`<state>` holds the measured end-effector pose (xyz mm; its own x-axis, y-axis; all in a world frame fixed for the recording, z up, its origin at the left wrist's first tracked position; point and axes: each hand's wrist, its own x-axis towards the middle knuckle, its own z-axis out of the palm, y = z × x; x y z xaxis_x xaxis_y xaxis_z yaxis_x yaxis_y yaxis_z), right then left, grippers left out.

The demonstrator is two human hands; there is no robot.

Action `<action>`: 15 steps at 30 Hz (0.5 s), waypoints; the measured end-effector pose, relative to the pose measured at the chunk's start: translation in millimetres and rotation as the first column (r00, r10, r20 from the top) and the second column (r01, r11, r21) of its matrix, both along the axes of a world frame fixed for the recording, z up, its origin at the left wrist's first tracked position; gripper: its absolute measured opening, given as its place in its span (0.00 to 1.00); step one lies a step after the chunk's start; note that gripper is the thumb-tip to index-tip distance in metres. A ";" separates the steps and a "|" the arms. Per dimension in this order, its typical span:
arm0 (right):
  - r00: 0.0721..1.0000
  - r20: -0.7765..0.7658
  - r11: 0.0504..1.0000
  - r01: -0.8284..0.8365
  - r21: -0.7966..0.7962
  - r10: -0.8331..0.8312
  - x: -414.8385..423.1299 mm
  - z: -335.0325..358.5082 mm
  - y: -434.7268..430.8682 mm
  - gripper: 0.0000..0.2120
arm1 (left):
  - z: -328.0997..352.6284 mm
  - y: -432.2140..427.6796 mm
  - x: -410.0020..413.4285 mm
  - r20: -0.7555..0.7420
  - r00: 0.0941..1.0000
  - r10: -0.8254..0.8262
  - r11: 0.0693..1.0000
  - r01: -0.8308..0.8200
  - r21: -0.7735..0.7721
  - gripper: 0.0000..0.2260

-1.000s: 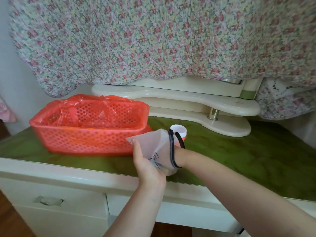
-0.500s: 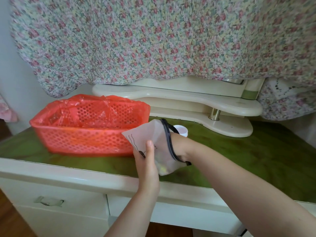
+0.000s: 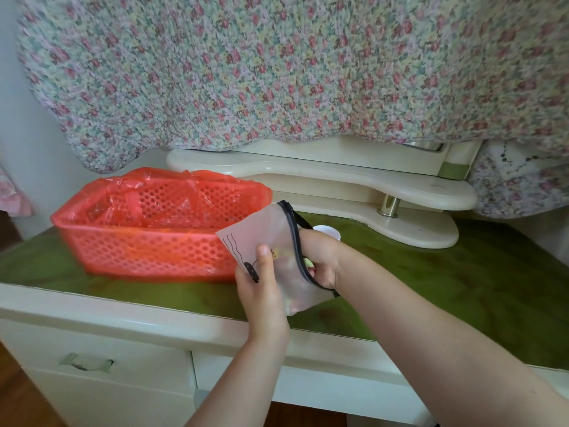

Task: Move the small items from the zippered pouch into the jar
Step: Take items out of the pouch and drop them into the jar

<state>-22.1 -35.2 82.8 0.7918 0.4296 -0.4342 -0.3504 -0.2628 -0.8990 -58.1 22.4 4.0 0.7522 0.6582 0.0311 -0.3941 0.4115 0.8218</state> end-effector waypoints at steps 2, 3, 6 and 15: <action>0.994 -0.113 1.000 -0.002 0.019 0.004 0.6 1.1 1.8 0.12 | 0.7 -1.6 0.4 0.015 1.000 0.009 1.000 -0.010 0.026 0.09; 0.989 -0.146 0.999 -0.018 0.045 0.024 2.3 1.0 0.9 0.15 | 1.0 -2.2 0.4 0.019 1.000 0.011 0.999 -0.012 0.040 0.10; 0.978 -0.197 0.996 -0.054 0.073 0.068 3.6 -1.8 -1.8 0.25 | 2.6 -4.0 -0.5 0.027 1.000 0.004 0.999 -0.005 0.052 0.10; 0.990 0.057 0.991 -0.132 0.001 0.132 3.1 3.0 -6.5 0.27 | 2.4 0.8 0.0 0.001 0.999 0.051 0.998 -0.051 0.044 0.14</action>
